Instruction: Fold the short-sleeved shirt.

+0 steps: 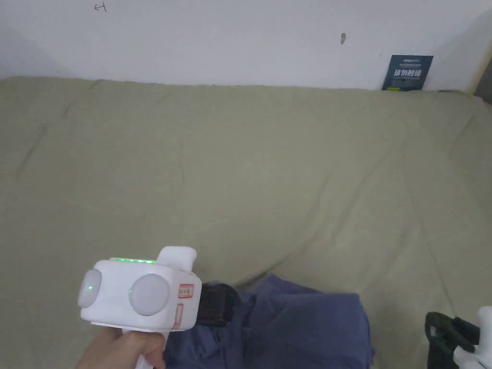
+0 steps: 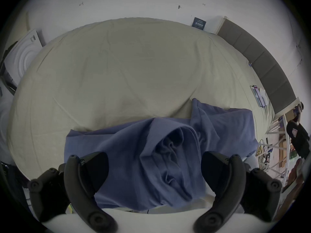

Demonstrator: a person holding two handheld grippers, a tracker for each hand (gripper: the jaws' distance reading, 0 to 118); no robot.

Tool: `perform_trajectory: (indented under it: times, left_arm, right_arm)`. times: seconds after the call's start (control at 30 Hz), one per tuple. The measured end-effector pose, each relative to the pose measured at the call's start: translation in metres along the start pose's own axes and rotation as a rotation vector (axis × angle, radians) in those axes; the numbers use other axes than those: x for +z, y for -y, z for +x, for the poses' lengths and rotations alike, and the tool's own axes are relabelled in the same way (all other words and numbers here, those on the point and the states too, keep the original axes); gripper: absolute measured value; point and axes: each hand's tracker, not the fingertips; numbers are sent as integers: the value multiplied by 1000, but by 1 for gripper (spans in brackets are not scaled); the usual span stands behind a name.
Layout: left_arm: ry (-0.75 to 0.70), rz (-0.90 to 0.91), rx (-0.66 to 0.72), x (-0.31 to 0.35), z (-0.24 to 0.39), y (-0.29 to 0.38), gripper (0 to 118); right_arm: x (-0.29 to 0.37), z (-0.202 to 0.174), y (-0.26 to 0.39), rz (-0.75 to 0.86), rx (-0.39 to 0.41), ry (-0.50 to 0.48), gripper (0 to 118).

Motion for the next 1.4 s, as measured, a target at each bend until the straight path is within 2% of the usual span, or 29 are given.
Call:
perform_trajectory:
  times: [0.07,0.1,0.13,0.17,0.2,0.23,0.27,0.37,0.53,0.57,0.63,0.67,0.77,0.87,0.97,1.1,1.13,1.17,1.2,1.23,1.27,1.4]
  left_arm:
    - [30,51,27,21,-24,9,110]
    - [51,86,53,33,-38,14,103]
    - [46,93,86,39,-51,16,82]
    - [47,103,136,40,-68,21,35]
    - [70,72,184,34,-83,24,0]
    - [48,65,231,28,-96,26,0]
    - [54,53,202,18,-107,27,0]
    - [112,23,234,-16,-99,23,0]
    - [382,-54,263,-69,-34,20,0]
    - [381,-72,223,-79,-21,21,0]
    - [276,-83,160,-93,-5,26,0]
    - [258,-48,134,-91,-4,27,0]
    - [316,-41,182,-63,-25,24,0]
    - [277,35,165,-14,-60,27,0]
    - [240,79,228,26,-106,35,0]
    - [193,73,274,42,-151,46,0]
    - [219,57,292,40,-159,48,2]
    - [276,29,309,36,-167,49,17]
    - [336,19,341,29,-174,49,72]
    - [374,-4,344,18,-177,48,113]
    - [404,-1,355,13,-178,47,118]
    - [451,-24,352,-19,-176,35,118]
  right_arm:
    - [0,-1,0,-4,-4,-16,3]
    - [0,-2,0,-9,-8,-26,3]
    - [0,-2,1,-12,-11,-33,3]
    - [-1,-3,2,-17,-14,-45,3]
    - [-2,-4,3,-22,-15,-56,3]
    - [-3,-5,5,-27,-18,-59,3]
    - [-5,-7,6,-34,-23,-66,3]
    - [-8,-11,9,-50,-28,-73,3]
    - [-4,-17,11,-68,-26,-76,3]
    - [-3,-16,11,-71,-25,-75,3]
    - [-3,-15,11,-77,-29,-74,3]
    - [-2,-14,11,-79,-28,-71,3]
    - [-3,-12,10,-82,-26,-70,3]
    - [-6,-14,9,-83,-22,-79,3]
    - [-10,-20,8,-82,-31,-103,3]
    - [-16,-29,8,-94,-38,-129,3]
    - [-17,-31,8,-98,-35,-133,3]
    - [-18,-34,8,-99,-30,-135,3]
    - [-18,-36,8,-101,-25,-138,3]
    - [-17,-38,8,-104,-21,-144,3]
    - [-17,-40,7,-107,-17,-150,3]
    - [-15,-44,6,-109,5,-145,3]
